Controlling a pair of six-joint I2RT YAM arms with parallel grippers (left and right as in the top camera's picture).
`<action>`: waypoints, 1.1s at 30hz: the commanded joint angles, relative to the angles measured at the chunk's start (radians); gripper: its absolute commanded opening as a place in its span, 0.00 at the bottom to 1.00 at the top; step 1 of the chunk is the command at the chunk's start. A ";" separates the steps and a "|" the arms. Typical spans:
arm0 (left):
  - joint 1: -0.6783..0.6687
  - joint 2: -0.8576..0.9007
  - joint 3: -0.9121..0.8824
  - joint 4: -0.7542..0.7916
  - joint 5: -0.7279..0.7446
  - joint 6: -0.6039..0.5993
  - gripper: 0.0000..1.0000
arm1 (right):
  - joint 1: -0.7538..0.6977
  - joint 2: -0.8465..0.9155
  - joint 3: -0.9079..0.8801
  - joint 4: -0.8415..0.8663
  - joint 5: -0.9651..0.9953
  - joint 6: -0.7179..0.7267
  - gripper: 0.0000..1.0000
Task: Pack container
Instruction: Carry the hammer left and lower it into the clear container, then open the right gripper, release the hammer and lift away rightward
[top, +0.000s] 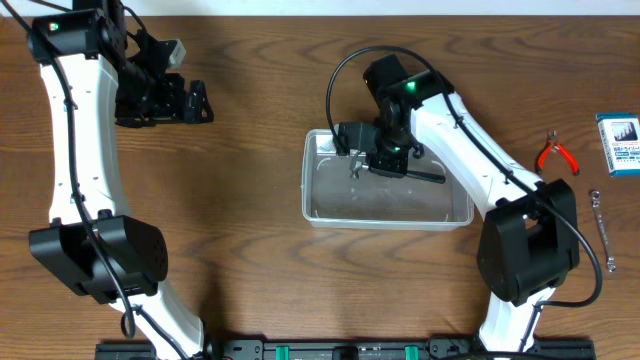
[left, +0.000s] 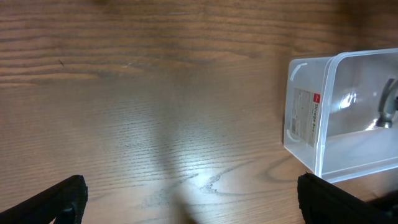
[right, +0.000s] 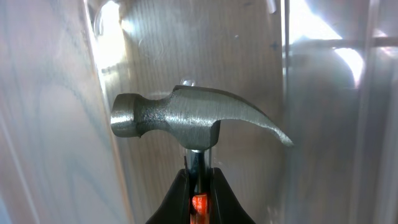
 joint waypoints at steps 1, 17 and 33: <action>0.000 0.006 0.003 -0.003 -0.012 0.006 0.98 | 0.014 -0.001 -0.032 0.019 -0.030 -0.011 0.01; 0.000 0.006 0.003 -0.003 -0.012 0.006 0.98 | 0.017 -0.001 -0.151 0.133 -0.033 -0.005 0.10; 0.000 0.006 0.003 -0.003 -0.012 0.006 0.98 | 0.017 -0.002 -0.149 0.166 -0.045 0.036 0.21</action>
